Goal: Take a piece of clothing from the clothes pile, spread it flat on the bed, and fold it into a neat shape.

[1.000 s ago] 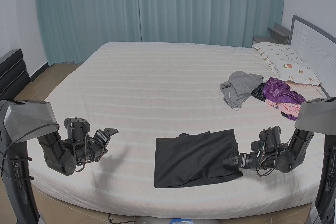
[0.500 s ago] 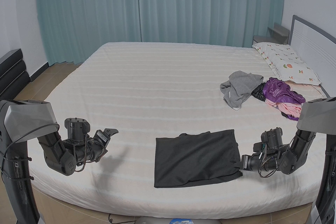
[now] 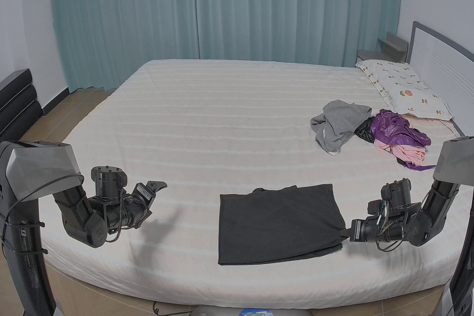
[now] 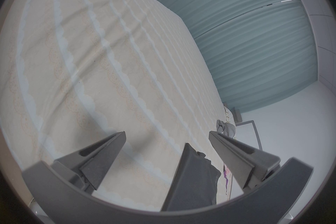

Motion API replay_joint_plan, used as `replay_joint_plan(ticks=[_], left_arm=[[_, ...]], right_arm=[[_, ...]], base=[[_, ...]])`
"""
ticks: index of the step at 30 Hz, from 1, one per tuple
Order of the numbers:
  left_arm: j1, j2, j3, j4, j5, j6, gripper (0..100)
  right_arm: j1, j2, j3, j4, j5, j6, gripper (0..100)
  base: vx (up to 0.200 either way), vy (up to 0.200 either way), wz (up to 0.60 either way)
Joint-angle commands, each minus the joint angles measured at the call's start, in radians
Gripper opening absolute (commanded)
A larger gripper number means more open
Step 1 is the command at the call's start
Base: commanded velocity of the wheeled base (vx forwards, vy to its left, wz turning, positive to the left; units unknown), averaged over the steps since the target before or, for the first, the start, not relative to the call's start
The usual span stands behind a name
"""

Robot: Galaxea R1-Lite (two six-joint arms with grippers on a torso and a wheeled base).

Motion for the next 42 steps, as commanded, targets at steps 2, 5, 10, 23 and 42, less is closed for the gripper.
replay_joint_plan(ticks=[2,5,10,23,42], left_arm=[[0.0,0.002,0.0,0.0,0.0,0.0,100],[0.0,0.002,0.0,-0.001,0.0,0.0,100],[0.0,0.002,0.0,0.0,0.0,0.0,100],[0.0,0.002,0.0,0.0,0.0,0.0,100],[0.0,0.002,0.001,-0.001,0.001,0.0,100]], right_arm=[[-0.011,-0.009,0.013,0.003,0.001,-0.013,0],[-0.014,-0.009,0.026,0.032,0.001,-0.049,0],[-0.031,0.0,0.014,0.066,0.005,-0.088,100],[-0.047,0.094,-0.27,0.058,0.017,0.135,100],[-0.048,0.332,-0.624,0.05,0.011,0.281,0]], base=[[0.0,0.0,0.0],[0.0,0.0,0.0],[0.0,0.0,0.0],[0.0,0.0,0.0],[0.0,0.0,0.0]])
